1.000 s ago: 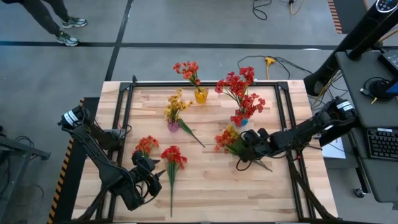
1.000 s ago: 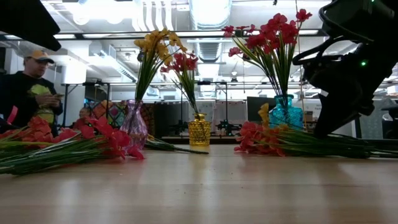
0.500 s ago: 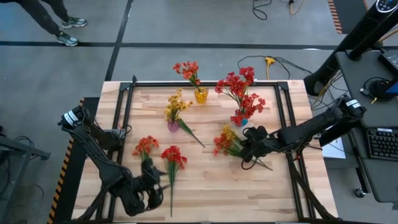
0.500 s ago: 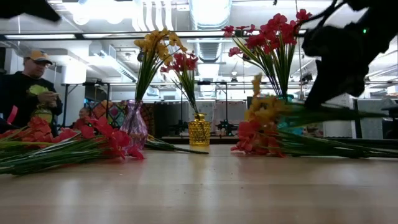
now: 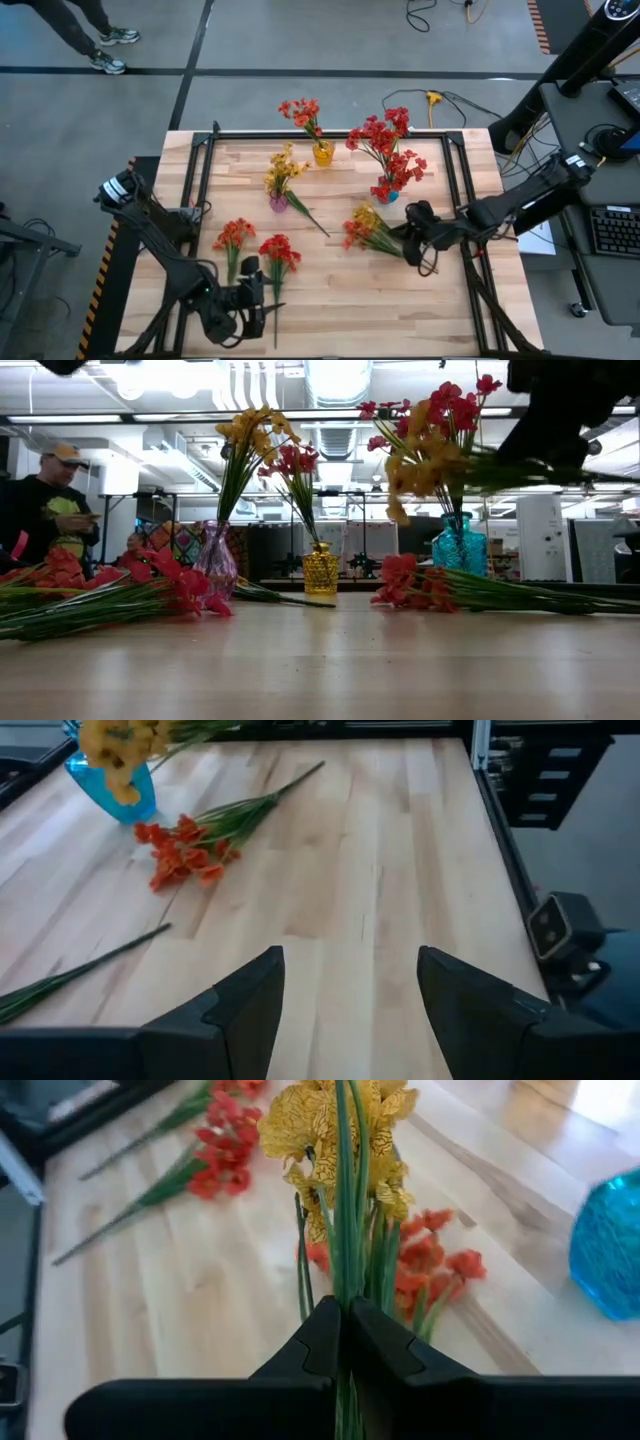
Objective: Sort flowers into vase by color
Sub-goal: Put the right yellow flower into the purple vase
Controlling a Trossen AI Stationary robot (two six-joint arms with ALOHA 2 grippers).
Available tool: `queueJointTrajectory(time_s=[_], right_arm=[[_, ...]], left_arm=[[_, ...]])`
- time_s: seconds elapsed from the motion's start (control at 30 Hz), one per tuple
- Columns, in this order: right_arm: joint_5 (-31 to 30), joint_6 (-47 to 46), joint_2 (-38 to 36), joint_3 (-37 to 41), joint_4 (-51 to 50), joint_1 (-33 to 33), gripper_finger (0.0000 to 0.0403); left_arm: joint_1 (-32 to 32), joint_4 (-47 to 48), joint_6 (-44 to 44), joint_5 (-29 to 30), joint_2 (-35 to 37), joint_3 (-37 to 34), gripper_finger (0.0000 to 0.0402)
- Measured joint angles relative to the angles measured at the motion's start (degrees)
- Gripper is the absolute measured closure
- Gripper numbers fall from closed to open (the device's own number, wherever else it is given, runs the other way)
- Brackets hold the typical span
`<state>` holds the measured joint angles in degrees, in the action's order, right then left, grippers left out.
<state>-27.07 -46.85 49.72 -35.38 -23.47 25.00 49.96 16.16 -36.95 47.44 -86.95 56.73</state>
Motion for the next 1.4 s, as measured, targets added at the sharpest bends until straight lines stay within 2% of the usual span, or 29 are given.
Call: queueJointTrajectory(time_s=[0.17, 0.4, 0.63, 0.77, 0.93, 1.03, 1.27, 1.4], right_arm=[[0.0, 2.7, -1.0, -1.5, 0.3, 0.7, 0.0390], [0.0, 8.2, -0.9, -4.9, 0.7, 0.7, 0.0390], [0.5, 17.6, -0.3, -5.0, 11.2, 0.7, 0.0390], [1.2, 24.6, 2.1, -4.8, 20.4, 0.6, 0.0390], [6.1, 34.6, 8.3, -4.6, 37.3, 0.6, 0.0390], [9.3, 40.3, 12.9, -4.6, 48.4, 0.6, 0.0390], [11.7, 50.9, 24.2, -4.7, 71.3, 0.5, 0.0390], [12.5, 54.7, 29.8, -5.6, 80.0, 0.5, 0.0390]], left_arm=[[-2.6, -12.1, 5.0, -3.2, 0.2, -5.3, 0.0190], [-5.6, -37.2, 16.9, -7.5, 0.2, -13.9, 0.0193], [-7.1, -52.2, 22.0, -7.5, 0.2, -19.1, 0.0197], [-8.1, -57.2, 22.4, -5.1, 0.2, -20.6, 0.0194], [-9.6, -58.7, 23.0, -1.6, 0.1, -20.9, 0.0176], [-10.6, -60.6, 25.4, -1.4, 0.0, -20.9, 0.0160], [-11.8, -66.4, 34.6, -1.5, 0.0, -19.5, 0.0125], [-12.9, -66.3, 36.2, -3.2, 0.0, -18.1, 0.0120]])
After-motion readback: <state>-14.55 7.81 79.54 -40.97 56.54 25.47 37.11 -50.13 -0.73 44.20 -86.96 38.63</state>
